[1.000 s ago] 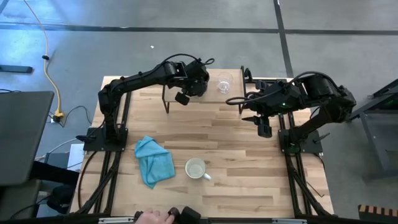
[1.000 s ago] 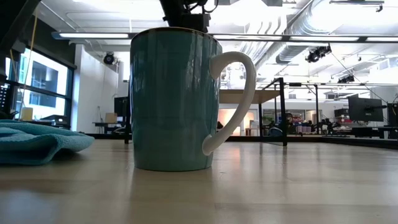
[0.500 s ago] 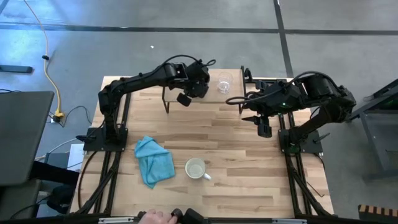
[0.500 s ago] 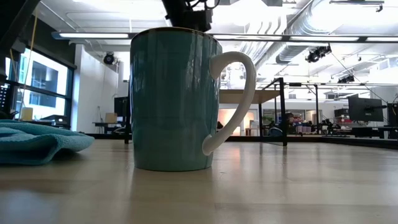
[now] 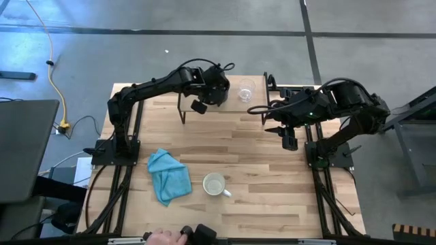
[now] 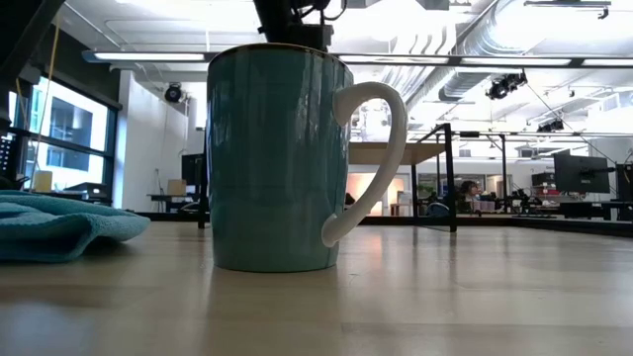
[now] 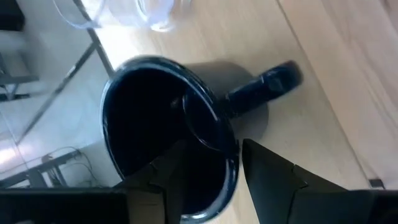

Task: Stack small to large cups/mugs on shelf
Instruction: Put the dark blue mug on the shelf, then put the blue mug on the shelf

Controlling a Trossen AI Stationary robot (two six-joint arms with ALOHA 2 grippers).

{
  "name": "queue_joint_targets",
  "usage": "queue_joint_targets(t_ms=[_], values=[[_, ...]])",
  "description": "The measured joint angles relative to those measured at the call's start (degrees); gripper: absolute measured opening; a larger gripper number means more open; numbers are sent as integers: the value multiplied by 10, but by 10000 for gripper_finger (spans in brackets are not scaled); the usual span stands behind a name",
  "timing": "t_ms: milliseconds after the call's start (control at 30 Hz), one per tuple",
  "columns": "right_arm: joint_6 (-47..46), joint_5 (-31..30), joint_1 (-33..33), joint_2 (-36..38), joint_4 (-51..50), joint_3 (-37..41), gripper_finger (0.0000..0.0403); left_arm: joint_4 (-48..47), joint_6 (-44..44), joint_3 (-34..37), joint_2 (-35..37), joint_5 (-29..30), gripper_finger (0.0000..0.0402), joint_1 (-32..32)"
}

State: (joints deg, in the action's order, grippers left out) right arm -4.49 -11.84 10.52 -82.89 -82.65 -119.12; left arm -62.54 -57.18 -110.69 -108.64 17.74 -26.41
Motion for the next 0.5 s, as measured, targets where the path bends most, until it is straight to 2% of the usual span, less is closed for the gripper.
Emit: queue_joint_targets(t_ms=[500], values=[[0, 0, 0, 0, 1, 0, 179, -15, 10, 0, 0, 6, 138, 2]])
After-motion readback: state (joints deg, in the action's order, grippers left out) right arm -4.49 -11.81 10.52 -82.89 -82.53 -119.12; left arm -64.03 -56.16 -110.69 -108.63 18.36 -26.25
